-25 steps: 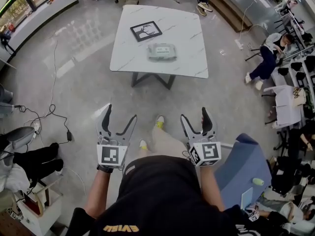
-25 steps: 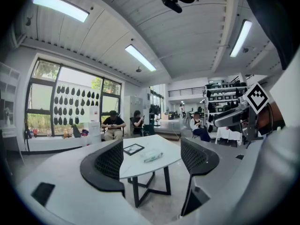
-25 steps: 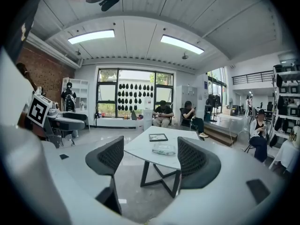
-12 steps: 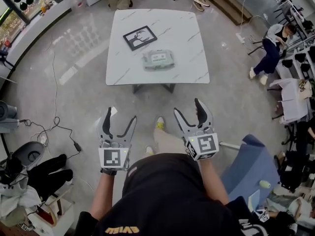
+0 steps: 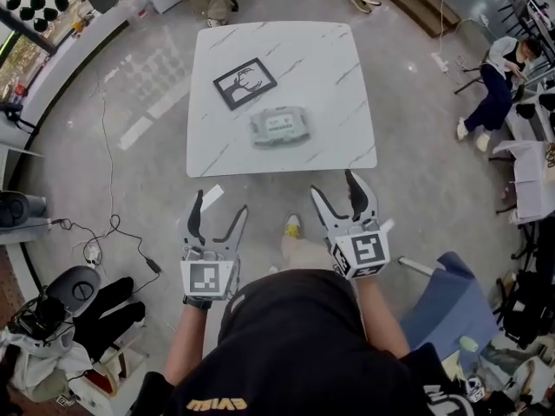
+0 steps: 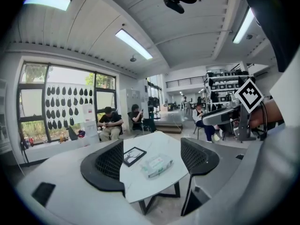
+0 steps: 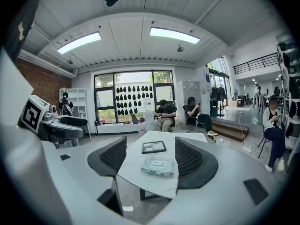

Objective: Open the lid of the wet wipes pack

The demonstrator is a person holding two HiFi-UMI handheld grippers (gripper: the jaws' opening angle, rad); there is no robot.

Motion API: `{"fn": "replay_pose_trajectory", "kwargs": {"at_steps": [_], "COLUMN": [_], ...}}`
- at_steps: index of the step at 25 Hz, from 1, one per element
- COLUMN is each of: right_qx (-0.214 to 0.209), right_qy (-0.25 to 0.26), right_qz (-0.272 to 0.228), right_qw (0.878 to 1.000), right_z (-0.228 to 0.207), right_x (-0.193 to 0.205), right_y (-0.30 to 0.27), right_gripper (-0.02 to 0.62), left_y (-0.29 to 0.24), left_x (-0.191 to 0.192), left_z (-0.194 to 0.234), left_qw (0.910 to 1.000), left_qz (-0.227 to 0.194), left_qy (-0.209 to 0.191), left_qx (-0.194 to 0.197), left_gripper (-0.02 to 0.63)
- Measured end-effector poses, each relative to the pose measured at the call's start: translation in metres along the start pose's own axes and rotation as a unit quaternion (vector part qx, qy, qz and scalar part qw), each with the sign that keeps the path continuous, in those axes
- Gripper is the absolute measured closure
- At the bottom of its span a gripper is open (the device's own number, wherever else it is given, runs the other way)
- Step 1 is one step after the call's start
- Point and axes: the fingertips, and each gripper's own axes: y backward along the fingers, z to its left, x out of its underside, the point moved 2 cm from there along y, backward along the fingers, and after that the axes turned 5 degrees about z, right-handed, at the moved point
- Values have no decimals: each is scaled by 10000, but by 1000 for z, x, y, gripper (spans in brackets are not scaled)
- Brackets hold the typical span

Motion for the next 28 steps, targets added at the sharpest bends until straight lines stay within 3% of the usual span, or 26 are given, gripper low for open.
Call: {"fn": "replay_pose_trajectory", "kwargs": {"at_steps": [11, 14, 17, 22, 28], "right_qx": [-144, -225, -243, -97, 189], "right_qy": [37, 104, 766, 2005, 3254], "right_qz": [117, 92, 104, 509, 552], "right_qw": [9998, 9997, 9967, 9783, 9438], "right_z": [-71, -81, -81, -75, -58], "right_x": [-2, -7, -4, 9, 28], "right_y": [-67, -80, -97, -119, -154], "right_gripper": [304, 311, 346, 339, 370], "left_y": [-90, -102, -114, -136, -183], "left_x": [-30, -44, -55, -43, 14], "left_z": [0, 4, 14, 32, 60], "left_qw": [9997, 9994, 9990, 9981, 9958], "left_qz": [197, 121, 39, 283, 798], "left_qy": [-111, 50, 124, 17, 275], "left_qx": [-126, -307, -429, -552, -343], "left_gripper": [227, 229, 230, 235, 245]}}
